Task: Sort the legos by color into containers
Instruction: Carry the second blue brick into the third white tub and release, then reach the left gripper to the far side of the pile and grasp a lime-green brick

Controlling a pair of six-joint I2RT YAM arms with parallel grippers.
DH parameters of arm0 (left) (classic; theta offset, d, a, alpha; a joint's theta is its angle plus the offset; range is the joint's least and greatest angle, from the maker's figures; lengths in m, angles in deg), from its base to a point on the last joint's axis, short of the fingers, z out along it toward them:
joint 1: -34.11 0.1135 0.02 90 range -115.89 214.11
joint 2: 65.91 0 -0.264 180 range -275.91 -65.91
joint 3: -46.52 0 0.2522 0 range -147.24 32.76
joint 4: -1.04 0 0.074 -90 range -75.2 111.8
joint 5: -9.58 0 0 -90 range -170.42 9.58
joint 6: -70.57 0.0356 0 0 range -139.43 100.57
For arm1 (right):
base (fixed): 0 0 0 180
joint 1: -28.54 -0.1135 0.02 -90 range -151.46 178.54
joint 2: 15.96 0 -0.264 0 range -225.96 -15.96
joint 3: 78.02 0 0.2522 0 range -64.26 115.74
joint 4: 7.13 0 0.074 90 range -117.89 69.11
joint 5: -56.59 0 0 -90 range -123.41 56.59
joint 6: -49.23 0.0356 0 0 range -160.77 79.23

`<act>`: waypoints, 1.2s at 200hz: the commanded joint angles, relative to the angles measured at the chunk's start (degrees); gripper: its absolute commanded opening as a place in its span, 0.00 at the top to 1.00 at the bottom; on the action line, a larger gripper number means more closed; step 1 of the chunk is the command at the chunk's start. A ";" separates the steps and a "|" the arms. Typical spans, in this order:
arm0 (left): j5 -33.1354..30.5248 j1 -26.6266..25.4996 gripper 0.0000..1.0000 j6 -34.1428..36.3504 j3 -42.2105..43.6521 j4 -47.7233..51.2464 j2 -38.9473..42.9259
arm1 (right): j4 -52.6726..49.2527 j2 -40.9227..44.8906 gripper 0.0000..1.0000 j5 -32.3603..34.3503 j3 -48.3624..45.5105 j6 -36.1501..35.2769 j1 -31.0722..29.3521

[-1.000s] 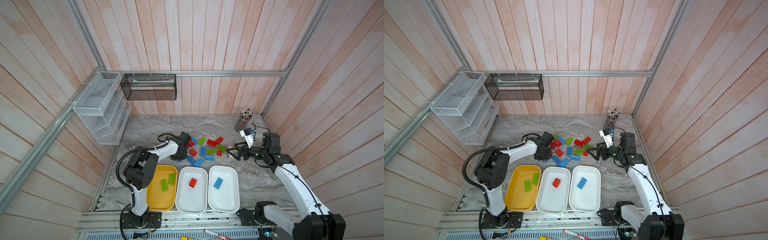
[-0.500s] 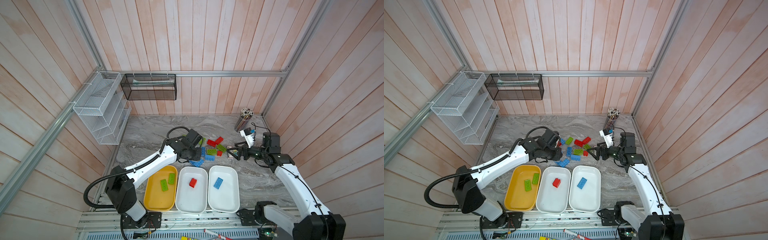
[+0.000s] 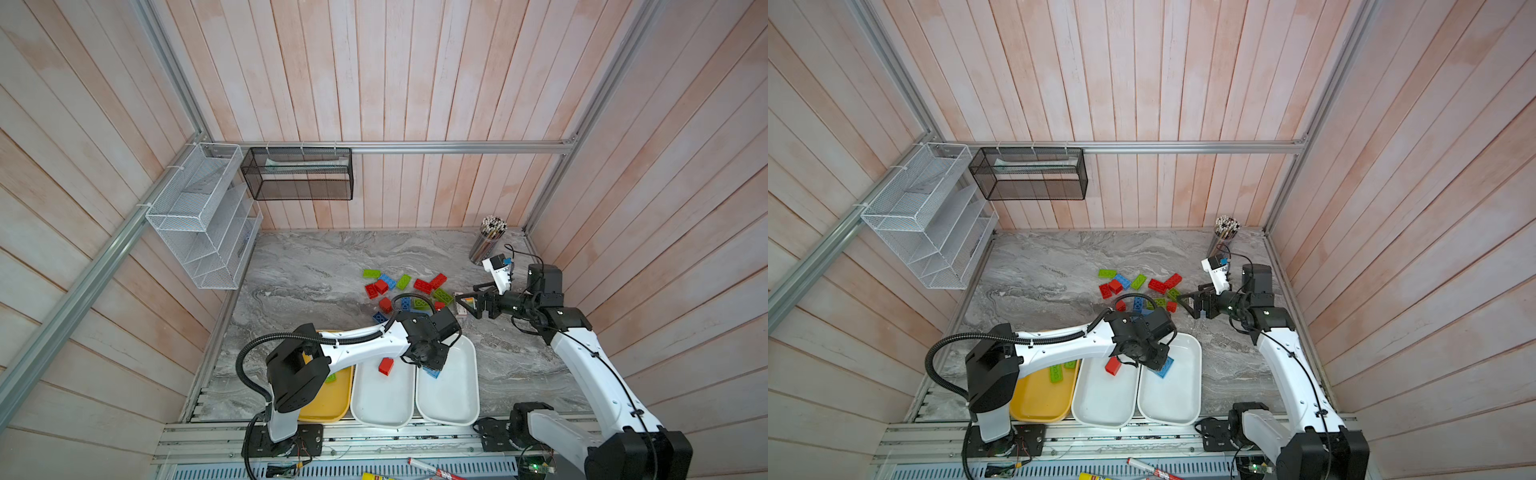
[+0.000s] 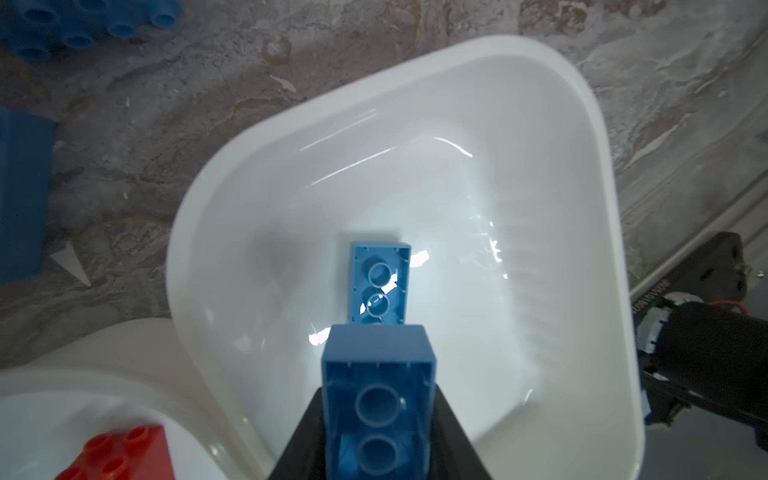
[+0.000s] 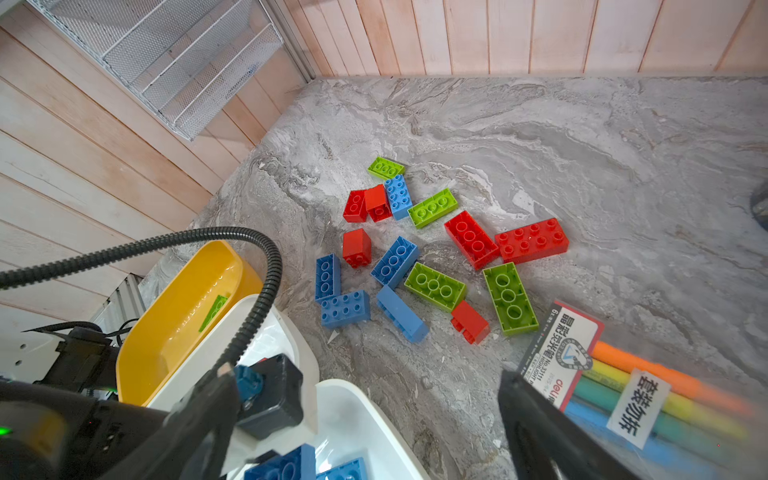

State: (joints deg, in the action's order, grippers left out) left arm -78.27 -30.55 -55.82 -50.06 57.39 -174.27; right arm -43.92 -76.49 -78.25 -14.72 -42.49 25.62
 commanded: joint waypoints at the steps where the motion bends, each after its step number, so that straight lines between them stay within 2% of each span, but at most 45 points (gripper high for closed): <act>1: -5.70 -0.13 0.66 -3.23 -0.56 -1.24 -0.68 | -1.61 1.09 0.02 0.62 1.17 -0.97 0.37; 22: -7.16 -0.29 0.60 -3.86 -0.88 -0.48 -1.29 | -2.06 1.29 0.02 0.64 1.29 -1.31 0.57; 38: -7.13 -0.32 0.47 -3.71 -1.68 -0.11 -0.56 | -2.42 1.29 0.02 0.47 1.57 -1.44 0.63; 45: -6.77 -0.29 0.44 -3.30 -2.15 0.18 -0.10 | -2.46 1.27 0.02 0.37 1.69 -1.45 0.59; 83: -4.83 -0.05 0.40 -1.06 -6.40 4.39 3.42 | -2.51 1.27 0.02 0.10 2.14 -1.45 0.66; 109: -5.04 2.69 0.37 3.38 -9.17 6.36 6.64 | -1.85 1.02 0.02 -0.55 2.06 -1.06 0.65; 125: -5.78 6.20 0.36 8.91 -8.55 6.04 8.25 | -1.06 1.11 0.02 -0.86 1.88 -0.64 0.61; 140: -7.18 9.42 0.35 17.38 -7.84 5.18 8.93 | -0.63 0.95 0.02 -1.18 1.79 -0.39 0.66; 167: -6.45 21.65 0.34 29.72 -6.28 0.25 8.87 | -0.32 0.66 0.02 -1.75 2.04 -0.10 0.62; 200: 1.03 31.43 0.33 46.58 -5.08 -8.25 6.18 | 0.35 0.55 0.02 -2.28 2.00 0.41 0.57; 224: 6.99 36.79 0.33 55.64 -10.80 -5.35 -0.35 | 0.61 0.39 0.02 -2.30 1.92 0.50 0.64; 240: 8.31 38.80 0.34 61.83 -12.35 -5.65 -3.55 | 0.70 0.47 0.02 -2.27 1.61 0.57 0.60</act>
State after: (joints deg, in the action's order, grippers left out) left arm -76.26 6.10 -8.65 -59.66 52.39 -173.20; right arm -43.92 -76.01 -79.41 -14.15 -42.29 26.02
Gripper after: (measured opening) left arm 0.666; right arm 0.980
